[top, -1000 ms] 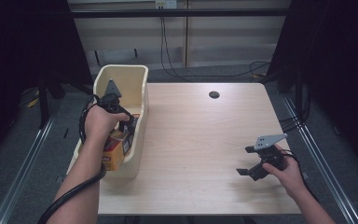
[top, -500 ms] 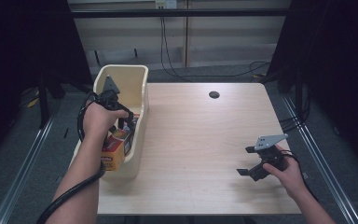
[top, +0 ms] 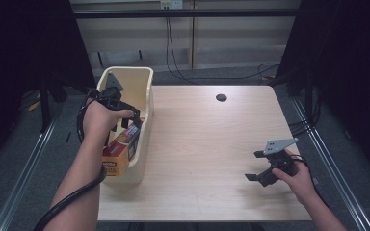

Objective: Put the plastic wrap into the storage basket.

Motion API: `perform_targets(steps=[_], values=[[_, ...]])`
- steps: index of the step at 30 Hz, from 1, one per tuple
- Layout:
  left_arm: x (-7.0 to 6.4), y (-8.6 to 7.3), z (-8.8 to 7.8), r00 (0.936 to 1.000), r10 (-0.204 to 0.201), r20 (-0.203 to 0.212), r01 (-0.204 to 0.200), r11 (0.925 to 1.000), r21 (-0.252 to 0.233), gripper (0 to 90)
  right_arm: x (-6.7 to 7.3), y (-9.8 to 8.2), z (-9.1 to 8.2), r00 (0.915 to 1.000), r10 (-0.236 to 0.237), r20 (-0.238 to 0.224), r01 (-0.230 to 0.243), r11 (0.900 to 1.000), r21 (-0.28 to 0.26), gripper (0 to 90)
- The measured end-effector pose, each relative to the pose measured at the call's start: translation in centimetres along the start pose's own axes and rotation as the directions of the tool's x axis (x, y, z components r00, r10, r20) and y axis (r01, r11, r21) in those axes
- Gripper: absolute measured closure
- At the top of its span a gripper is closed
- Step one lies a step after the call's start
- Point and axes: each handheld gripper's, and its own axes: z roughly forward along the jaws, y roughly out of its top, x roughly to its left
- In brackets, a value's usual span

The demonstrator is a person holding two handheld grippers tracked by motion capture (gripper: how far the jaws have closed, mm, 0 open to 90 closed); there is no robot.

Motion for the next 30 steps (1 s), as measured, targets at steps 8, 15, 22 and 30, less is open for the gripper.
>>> perform_targets(steps=[8, 15, 22, 30], values=[[0.1, -0.1, -0.7, 0.9998, 0.010, 0.015, -0.009, 0.9996, -0.027, 13.2, 0.0, 0.1, 0.1, 1.0000, 0.000, -0.008, 0.000, 1.000, -0.001, 2.5], [-0.2, -0.1, -1.6, 0.9992, 0.031, 0.024, -0.030, 0.9983, -0.050, 11.6, 0.0, 0.1, 0.1, 1.0000, -0.004, -0.003, 0.004, 1.000, -0.002, 2.5], [-1.1, -0.2, -2.1, 0.9975, 0.059, 0.039, -0.056, 0.9966, -0.061, 11.4, 0.0, 0.1, 0.1, 1.0000, 0.001, -0.010, -0.001, 1.000, 0.001, 2.4], [-2.3, -0.3, -2.6, 0.9933, 0.094, 0.067, -0.089, 0.9935, -0.071, 11.5, 0.1, 0.2, 0.2, 0.9998, -0.005, -0.018, 0.005, 1.000, -0.002, 2.5]])
